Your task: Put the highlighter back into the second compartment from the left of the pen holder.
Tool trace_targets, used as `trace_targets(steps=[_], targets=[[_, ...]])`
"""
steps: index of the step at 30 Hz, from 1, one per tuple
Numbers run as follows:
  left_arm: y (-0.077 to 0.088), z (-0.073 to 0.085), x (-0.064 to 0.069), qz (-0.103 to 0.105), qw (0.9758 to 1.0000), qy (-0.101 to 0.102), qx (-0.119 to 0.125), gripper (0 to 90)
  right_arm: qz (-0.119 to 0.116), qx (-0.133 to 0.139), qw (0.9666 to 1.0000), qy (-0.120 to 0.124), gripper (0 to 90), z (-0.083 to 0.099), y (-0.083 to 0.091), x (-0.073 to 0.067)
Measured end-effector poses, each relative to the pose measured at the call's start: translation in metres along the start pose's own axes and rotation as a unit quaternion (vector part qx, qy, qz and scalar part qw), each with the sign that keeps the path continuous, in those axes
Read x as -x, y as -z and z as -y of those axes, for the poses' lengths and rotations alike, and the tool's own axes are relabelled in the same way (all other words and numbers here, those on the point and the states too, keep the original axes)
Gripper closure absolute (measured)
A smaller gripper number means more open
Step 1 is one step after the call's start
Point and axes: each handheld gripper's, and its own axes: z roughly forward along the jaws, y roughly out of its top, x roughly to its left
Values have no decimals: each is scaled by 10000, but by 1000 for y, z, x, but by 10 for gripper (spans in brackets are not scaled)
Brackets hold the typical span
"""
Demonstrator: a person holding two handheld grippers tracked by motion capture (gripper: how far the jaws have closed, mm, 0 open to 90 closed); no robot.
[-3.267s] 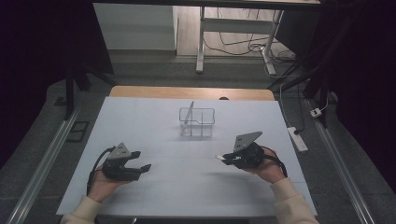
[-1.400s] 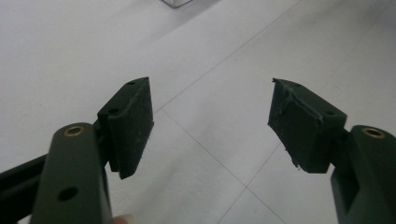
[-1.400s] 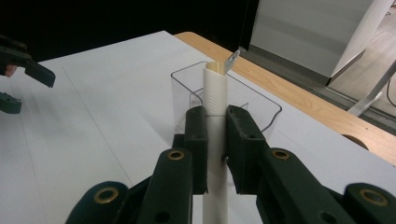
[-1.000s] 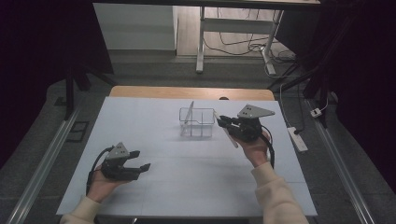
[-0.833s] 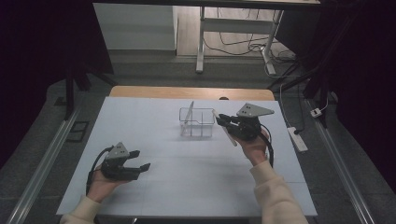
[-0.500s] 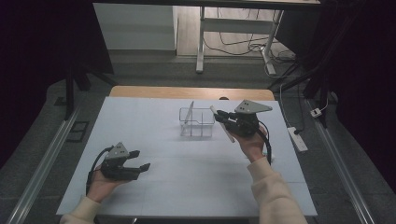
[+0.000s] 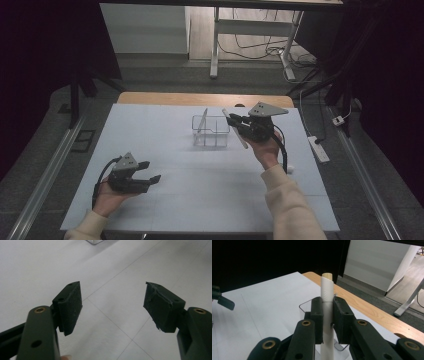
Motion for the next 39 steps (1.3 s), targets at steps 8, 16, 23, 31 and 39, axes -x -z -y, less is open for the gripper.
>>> trace_targets(steps=[8, 16, 23, 31, 39], targets=[[0, 0, 0, 6, 10000, -3, -1, 309, -7, 64, 10000, -52, 783, -7, -7, 2], [0, 0, 0, 10, 10000, -4, 18, 309, 16, 105, 9999, -92, 782, -12, -13, 4], [1, 0, 0, 16, 10000, -4, 24, 310, 45, 169, 9998, -108, 782, -17, -17, 6], [0, 0, 0, 13, 10000, -10, 10, 309, 49, 219, 9997, -111, 782, -20, -23, 8], [1, 0, 0, 29, 10000, 14, 29, 310, 45, 285, 9995, -149, 783, -19, -31, 11]])
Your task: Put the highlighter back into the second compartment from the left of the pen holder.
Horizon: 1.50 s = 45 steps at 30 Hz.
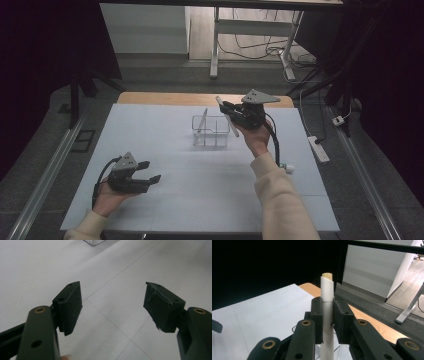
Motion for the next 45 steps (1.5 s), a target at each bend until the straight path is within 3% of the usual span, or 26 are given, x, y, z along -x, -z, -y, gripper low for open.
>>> trace_targets(steps=[9, 19, 45], targets=[[1, 0, -1, 23, 10000, 13, 15, 310, -2, 127, 9998, -119, 782, 0, -16, 3], [1, 0, -2, 34, 10000, 29, 33, 310, -3, 190, 9998, -61, 782, -2, -32, 0], [2, 1, -3, 58, 10000, 51, 42, 310, -30, 304, 9994, -155, 781, -1, -59, 4]])
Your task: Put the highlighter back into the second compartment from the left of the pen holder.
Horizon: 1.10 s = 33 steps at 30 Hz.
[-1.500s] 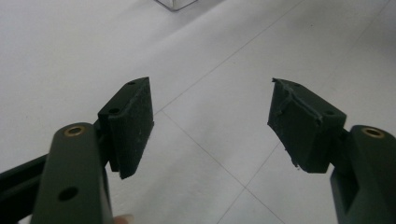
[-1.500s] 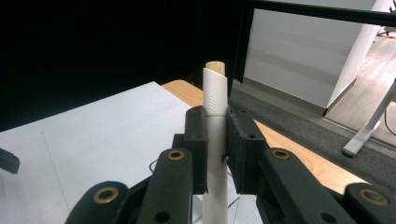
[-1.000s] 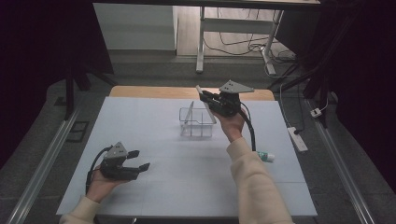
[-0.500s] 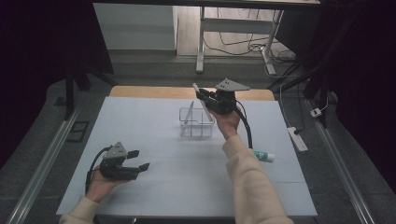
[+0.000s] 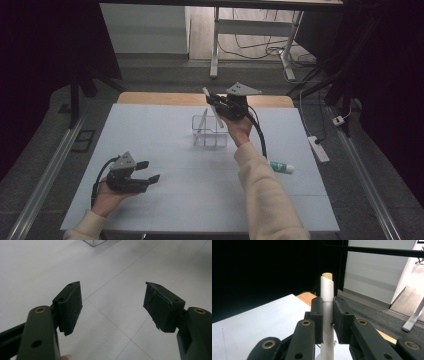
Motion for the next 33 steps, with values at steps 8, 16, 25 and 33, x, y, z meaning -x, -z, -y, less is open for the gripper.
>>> trace_targets(steps=[8, 16, 25, 33], targets=[[0, 0, 0, 5, 10000, 3, 5, 311, -5, 76, 10000, -57, 781, 3, -13, -1], [1, 1, -1, -10, 10000, 2, 1, 311, -16, 116, 9999, -112, 781, 8, -21, -2], [1, 1, -1, -15, 10000, 3, -4, 311, -21, 204, 9997, -109, 780, 12, -25, -3], [1, 2, -2, -20, 10000, 10, -18, 310, -9, 197, 9997, -117, 778, 17, -29, -2]])
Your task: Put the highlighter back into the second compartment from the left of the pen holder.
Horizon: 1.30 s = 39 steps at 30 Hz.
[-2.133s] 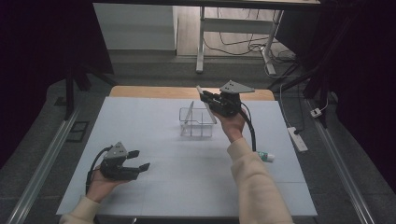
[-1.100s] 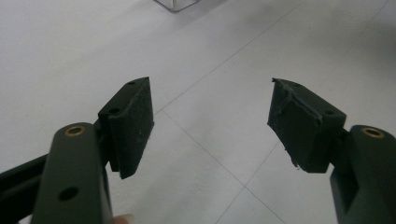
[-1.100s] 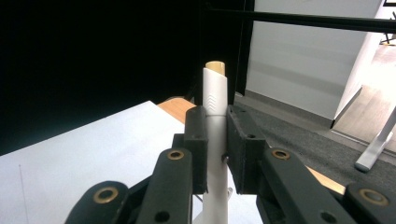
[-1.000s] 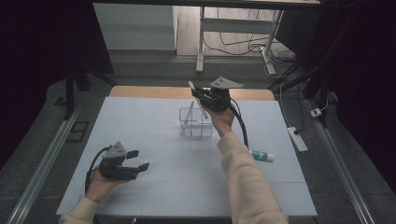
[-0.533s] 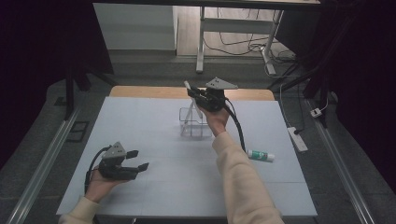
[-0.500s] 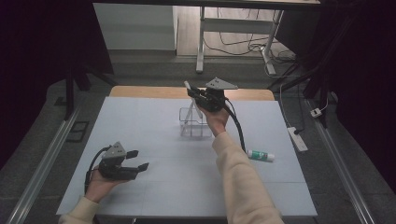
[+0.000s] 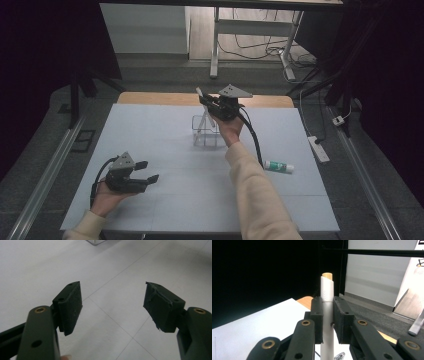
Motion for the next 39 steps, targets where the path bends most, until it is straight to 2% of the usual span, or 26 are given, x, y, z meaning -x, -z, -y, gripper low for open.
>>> trace_targets(steps=[3, 6, 11, 20, 28, 39], targets=[[0, 0, 0, -4, 10000, -4, -9, 310, 9, -5, 10000, -48, 771, 3, 0, 1], [0, 0, 0, -5, 10000, -2, 0, 310, 123, -68, 9998, -102, 635, 6, 1, 4], [-1, 0, 1, -4, 10000, -12, -13, 310, 272, -158, 9995, -63, 535, 5, 6, 5], [0, -1, 1, -10, 10000, -10, 0, 310, 121, -333, 9994, -28, 534, 2, 19, 7], [0, 0, 1, -10, 10000, -9, -11, 310, 130, -525, 9985, 89, 521, 2, 35, 13], [0, 0, 0, -27, 10000, 7, -8, 310, 83, -819, 9964, 180, 505, 11, 71, 20]])
